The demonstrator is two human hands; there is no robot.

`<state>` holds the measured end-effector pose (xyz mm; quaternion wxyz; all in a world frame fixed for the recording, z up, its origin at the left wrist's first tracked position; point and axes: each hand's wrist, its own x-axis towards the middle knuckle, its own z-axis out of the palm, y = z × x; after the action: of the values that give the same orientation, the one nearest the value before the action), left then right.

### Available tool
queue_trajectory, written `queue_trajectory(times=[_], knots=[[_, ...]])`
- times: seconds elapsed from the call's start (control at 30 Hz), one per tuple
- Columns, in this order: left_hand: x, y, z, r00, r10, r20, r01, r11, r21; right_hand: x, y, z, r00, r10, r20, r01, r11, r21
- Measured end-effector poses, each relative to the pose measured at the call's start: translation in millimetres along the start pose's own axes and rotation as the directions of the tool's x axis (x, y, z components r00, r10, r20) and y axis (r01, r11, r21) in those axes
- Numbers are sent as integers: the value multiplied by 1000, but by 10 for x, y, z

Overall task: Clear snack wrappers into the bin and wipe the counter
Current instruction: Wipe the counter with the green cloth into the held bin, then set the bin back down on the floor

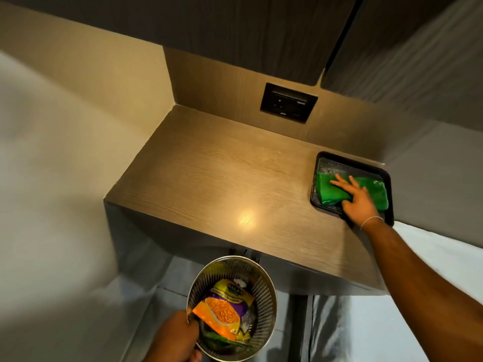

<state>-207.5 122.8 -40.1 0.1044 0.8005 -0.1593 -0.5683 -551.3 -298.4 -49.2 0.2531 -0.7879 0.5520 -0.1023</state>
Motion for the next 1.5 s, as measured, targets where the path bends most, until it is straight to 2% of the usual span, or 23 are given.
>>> queue_trajectory(times=[0.17, 0.23, 0.3, 0.33, 0.37, 0.43, 0.5, 0.53, 0.63, 0.7, 0.77, 0.83, 0.93, 1.0, 1.1, 1.3, 1.37, 1.5], knots=[[-67, -22, 10, 998, 7, 55, -1, 995, -95, -3, -86, 80, 999, 38, -10, -38, 994, -98], [-68, -20, 19, 998, 2, 63, 5, 994, -107, -10, -140, 95, 980, 142, -136, -133, 988, 79], [-85, -2, 19, 998, -2, 65, 8, 995, -98, 3, -214, 76, 911, 288, -295, -210, 940, 271], [-91, -2, 16, 998, -2, 61, 7, 996, -94, 14, -254, 84, 894, 291, -341, -202, 941, 273], [-104, 2, 9, 999, -1, 49, 5, 996, -92, 29, -289, 106, 906, 254, -338, -186, 958, 220], [-127, 7, -9, 1000, 0, 28, 2, 996, -89, 32, -360, 177, 963, 195, -185, -198, 980, 4], [-152, 14, -12, 1000, 8, 20, -6, 996, -92, 34, -405, 240, 968, 252, -14, -249, 945, -211], [-167, 22, -12, 1000, 13, 19, -11, 995, -94, 44, -428, 226, 956, 288, 45, -269, 930, -252], [-213, 24, -18, 1000, 24, 14, -22, 995, -97, 53, -570, 116, 939, 324, 112, -300, 935, -189], [-248, 20, -40, 999, 36, 12, -34, 993, -114, -14, -770, 61, 956, 289, 44, -283, 953, -107], [-259, -2, -66, 999, 42, -2, -42, 989, -140, -212, -1160, 89, 984, 152, -91, -152, 988, 6], [-246, -49, -90, 999, 47, -20, -49, 989, -142, -626, -1664, 228, 988, -56, -146, 77, 986, 147], [-244, -121, -187, 998, 56, -27, -59, 988, -140, -1502, -2337, 609, 962, -264, 68, 241, 941, 238], [-244, -163, -276, 998, 63, -27, -66, 990, -122, -1959, -2562, 914, 938, -293, 183, 254, 944, 209], [-173, -283, -396, 998, 65, -17, -66, 993, -97, -2278, -2586, 1301, 960, -169, 224, 107, 959, 263], [54, -645, -636, 998, 39, -45, -44, 992, -118, -2317, -2691, 1809, 975, -24, 223, -10, 989, 149], [259, -898, -688, 999, 19, -44, -24, 992, -126, -2290, -2686, 2072, 952, 62, 301, -90, 993, 81], [803, -1401, -578, 998, -7, -59, -3, 987, -163, -2338, -2487, 2827, 840, 194, 507, -197, 979, -48]])
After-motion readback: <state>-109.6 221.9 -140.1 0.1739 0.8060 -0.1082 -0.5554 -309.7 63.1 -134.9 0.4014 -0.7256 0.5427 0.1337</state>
